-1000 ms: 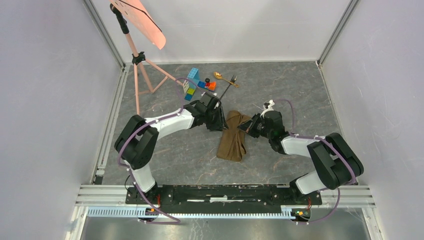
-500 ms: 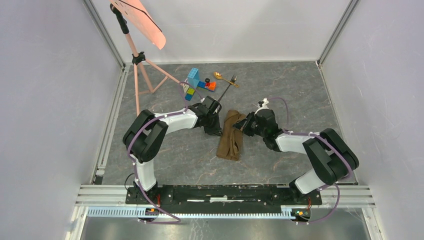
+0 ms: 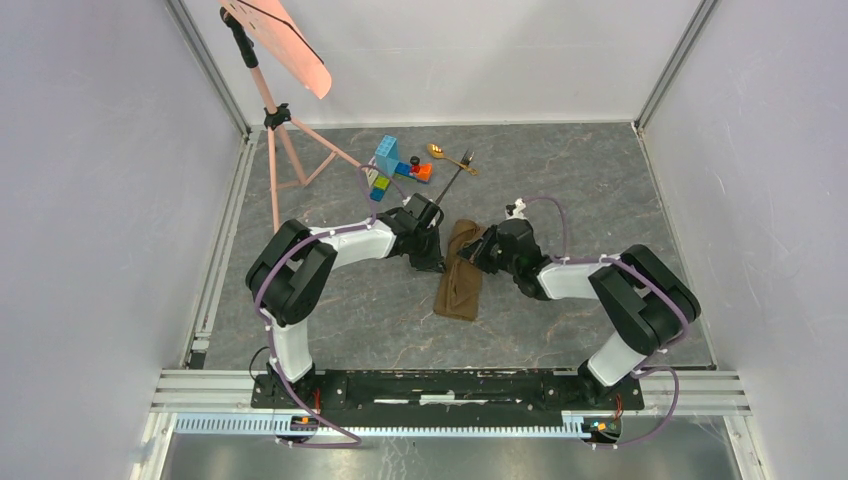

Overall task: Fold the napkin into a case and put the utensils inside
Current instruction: Fold the 2/3-rectangle-folded napkin at the center of the board.

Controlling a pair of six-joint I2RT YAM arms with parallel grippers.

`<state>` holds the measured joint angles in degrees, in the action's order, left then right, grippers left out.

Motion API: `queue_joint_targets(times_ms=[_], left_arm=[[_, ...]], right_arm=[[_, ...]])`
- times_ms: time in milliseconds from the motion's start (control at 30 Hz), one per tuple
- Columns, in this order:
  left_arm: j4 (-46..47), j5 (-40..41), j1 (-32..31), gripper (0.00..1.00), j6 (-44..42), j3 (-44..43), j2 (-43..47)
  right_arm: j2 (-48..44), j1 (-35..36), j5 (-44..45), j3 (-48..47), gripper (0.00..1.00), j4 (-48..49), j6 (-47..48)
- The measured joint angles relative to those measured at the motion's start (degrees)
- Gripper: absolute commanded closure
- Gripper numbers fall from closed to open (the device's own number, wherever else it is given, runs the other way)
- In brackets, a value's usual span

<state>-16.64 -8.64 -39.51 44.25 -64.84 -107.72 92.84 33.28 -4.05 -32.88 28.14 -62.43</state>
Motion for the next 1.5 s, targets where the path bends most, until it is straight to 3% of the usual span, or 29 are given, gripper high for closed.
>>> queue_joint_targets(times_ms=[400,500,667,733,933,1133,1200,1267,1367,1500], left_arm=[[1.3,-0.3,0.0,0.88,0.0,0.8,0.3],[1.3,-0.3,-0.1,0.78,-0.2,0.9,0.5],[0.7,0.0,0.5,0.47,-1.6,2.8,2.9],[0.2,0.2,1.2,0.42,-2.1,4.9,5.5],[-0.1,0.7,2.6,0.39,-3.6,7.1,12.2],[1.8,-2.3,-1.0,0.45,-4.2,6.4,9.0],[1.9,-3.0,-1.7,0.59,-4.5,6.2,6.8],[1.8,-4.0,-2.0,0.71,-4.6,5.7,4.8],[1.7,-3.8,-2.0,0.78,-4.5,4.8,3.6],[4.6,-5.3,-1.7,0.83,-2.9,6.4,3.5]], right_arm=[[3.5,1.1,1.7,-2.5,1.00,0.1,-0.2],[4.4,1.1,1.7,-2.5,1.00,0.5,-0.1],[5.9,1.1,1.5,-2.6,1.00,1.5,0.6],[6.3,1.1,1.3,-2.6,1.00,1.9,0.8],[7.0,1.1,1.0,-2.7,1.00,3.0,1.0],[8.3,1.1,0.0,-4.0,0.99,3.5,1.0],[8.3,1.1,-0.2,-4.2,0.92,3.4,1.2],[8.3,1.1,-0.7,-4.5,0.74,3.4,1.6],[8.3,1.1,-2.0,-5.2,0.50,3.0,3.1],[7.0,1.1,-5.2,-7.6,0.33,-0.8,9.5]])
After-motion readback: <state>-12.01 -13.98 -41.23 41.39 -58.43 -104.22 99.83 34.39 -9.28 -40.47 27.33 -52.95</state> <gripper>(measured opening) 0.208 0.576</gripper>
